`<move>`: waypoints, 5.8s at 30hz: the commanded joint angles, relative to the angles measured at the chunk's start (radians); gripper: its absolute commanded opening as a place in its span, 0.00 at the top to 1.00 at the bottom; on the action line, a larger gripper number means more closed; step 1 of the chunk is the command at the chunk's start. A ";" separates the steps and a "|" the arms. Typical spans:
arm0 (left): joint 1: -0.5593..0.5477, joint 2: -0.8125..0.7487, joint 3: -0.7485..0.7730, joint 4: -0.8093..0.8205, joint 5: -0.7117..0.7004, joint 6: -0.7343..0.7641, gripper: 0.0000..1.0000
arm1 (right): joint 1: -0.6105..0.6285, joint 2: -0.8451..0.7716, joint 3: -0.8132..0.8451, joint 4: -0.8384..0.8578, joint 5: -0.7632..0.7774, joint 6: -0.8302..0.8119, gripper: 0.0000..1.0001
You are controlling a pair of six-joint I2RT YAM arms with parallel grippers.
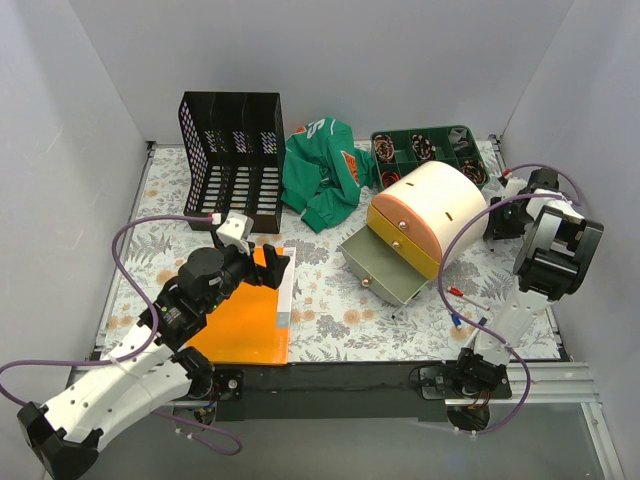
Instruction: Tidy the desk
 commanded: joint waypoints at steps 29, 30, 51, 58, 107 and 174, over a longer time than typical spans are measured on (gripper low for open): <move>0.019 -0.018 -0.008 0.001 -0.020 0.012 0.02 | -0.007 -0.778 -0.007 -0.054 -0.137 -0.094 0.99; 0.018 -0.018 -0.006 0.000 -0.024 0.012 0.02 | 0.020 -0.787 0.037 -0.101 -0.170 -0.094 0.99; 0.022 0.028 -0.009 -0.004 -0.087 0.026 0.02 | 0.749 -0.877 -0.252 -0.230 -0.349 -0.230 0.99; 0.024 0.031 -0.009 -0.004 -0.092 0.027 0.02 | 0.775 -0.890 -0.291 -0.214 -0.290 -0.213 0.99; 0.017 0.195 -0.018 0.064 0.585 0.064 0.12 | 0.830 -1.063 -0.691 -0.612 -0.432 -1.269 0.46; 0.018 0.029 -0.026 0.029 0.210 0.092 0.08 | 1.441 -0.569 -0.589 -0.270 0.131 -0.896 0.97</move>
